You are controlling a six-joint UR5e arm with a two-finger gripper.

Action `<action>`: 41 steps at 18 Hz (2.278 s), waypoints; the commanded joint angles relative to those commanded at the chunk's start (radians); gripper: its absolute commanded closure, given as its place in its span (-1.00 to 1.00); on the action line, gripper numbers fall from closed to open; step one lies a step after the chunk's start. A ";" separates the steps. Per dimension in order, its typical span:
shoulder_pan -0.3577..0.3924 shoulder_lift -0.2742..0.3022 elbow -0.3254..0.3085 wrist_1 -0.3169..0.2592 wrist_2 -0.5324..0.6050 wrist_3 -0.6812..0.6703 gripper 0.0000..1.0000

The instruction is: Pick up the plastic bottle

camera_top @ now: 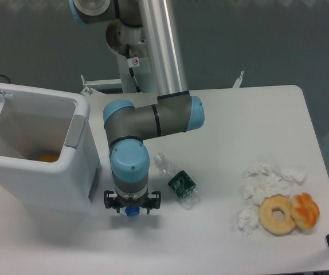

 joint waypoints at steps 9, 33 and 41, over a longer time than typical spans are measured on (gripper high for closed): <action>0.000 -0.003 -0.008 0.002 0.000 -0.002 -0.32; 0.002 0.008 -0.008 0.000 0.002 0.000 0.13; 0.003 0.047 0.020 -0.003 0.003 0.009 0.17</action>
